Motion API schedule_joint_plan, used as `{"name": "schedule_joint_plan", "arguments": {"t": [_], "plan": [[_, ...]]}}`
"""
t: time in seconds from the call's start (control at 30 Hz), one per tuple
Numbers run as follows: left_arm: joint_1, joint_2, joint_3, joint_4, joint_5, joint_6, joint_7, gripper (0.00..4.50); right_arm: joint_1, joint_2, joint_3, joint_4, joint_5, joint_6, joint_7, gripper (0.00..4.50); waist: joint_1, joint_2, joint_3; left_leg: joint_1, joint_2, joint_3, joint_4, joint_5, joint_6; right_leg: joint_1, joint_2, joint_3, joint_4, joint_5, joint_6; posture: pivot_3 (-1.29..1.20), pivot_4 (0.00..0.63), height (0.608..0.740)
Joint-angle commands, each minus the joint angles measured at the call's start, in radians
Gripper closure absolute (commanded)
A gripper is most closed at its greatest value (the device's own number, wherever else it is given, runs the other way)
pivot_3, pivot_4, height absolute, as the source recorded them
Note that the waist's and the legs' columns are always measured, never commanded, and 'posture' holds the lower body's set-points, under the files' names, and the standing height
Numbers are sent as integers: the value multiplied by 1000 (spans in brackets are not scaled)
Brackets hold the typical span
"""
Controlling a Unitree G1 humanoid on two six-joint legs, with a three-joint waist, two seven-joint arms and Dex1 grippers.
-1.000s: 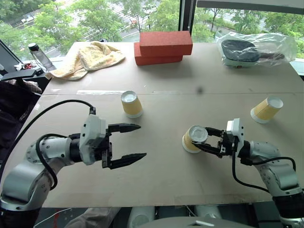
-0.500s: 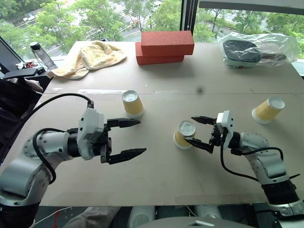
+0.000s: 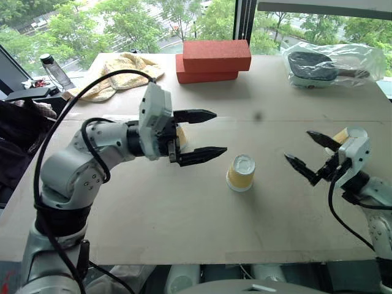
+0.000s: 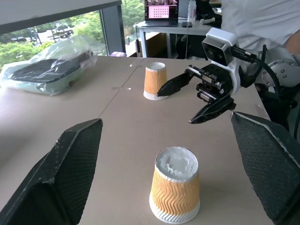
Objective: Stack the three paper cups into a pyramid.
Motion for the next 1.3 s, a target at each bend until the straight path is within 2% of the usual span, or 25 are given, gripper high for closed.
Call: {"name": "schedule_joint_plan", "arguments": {"t": [0.03, 0.3, 0.43, 0.73, 0.8, 0.87, 0.9, 0.93, 1.17, 1.3], "plan": [[-53, -18, -32, 11, 20, 23, 3, 0, -43, 1, -81, 86, -77, -61, -129, 37, 2, 0, 0, 0, 0, 0, 0, 0, 0, 0, 0, 0, 0, 0, 0, 0, 150, 730], [-126, -43, -88, 61, 81, 57, -2, 0, -150, 0, -131, 308, -155, -81, -316, 37, -1, 1, 1, 0, 0, -1, 0, 1, -1, 0, 2, 2, 0, 0, 0, 0, 150, 730], [-130, -57, -84, 58, 86, 70, -4, 0, -177, -4, -133, 386, -185, -109, -357, 37, 1, 1, 1, 0, 0, 0, 0, 1, -1, 0, 1, 3, 0, 0, 0, 0, 150, 730], [-117, -53, -75, 54, 99, 78, -25, 0, -248, 9, -161, 509, -115, -38, -405, 37, 0, 2, 1, 0, 1, 0, 0, 1, -1, 0, 1, 3, 1, 0, 0, 0, 150, 730], [-116, -52, -74, 52, 98, 81, -26, 0, -259, 17, -158, 518, -89, -18, -389, 546, 0, 2, 1, 0, 1, 0, 0, 1, -2, 0, 1, 3, 1, 0, 0, 0, 150, 730], [-115, -53, -73, 52, 99, 83, -26, 0, -262, 17, -153, 522, -84, -19, -385, 1283, 0, 2, 1, 0, 1, -1, 0, 1, -2, 0, 1, 3, 1, 0, 0, 0, 150, 730], [-113, -51, -71, 50, 98, 84, -26, 0, -261, 18, -151, 521, -81, -16, -385, 1854, 0, 2, 1, 0, 1, -1, 0, 1, -2, 0, 1, 3, 1, 0, 0, 0, 150, 730], [-111, -50, -70, 48, 97, 85, -26, 0, -260, 21, -153, 519, -75, -8, -386, 2151, 0, 2, 1, 0, 1, -1, 0, 1, -2, 0, 1, 3, 1, 0, 0, 0, 150, 730], [-95, -42, -63, 43, 96, 83, -28, 0, -254, 20, -131, 502, -66, -30, -349, 2248, -2, 2, 1, 0, 1, 0, 0, 1, -2, 0, 1, 3, 1, 0, 0, 0, 150, 730], [-57, -12, -37, 32, 96, 62, -57, 0, -226, 14, -93, 401, -27, -24, -245, 2248, -10, 2, 1, 0, 2, 0, 0, 1, -2, 0, 1, 3, 1, 0, 0, 0, 150, 730]]}}
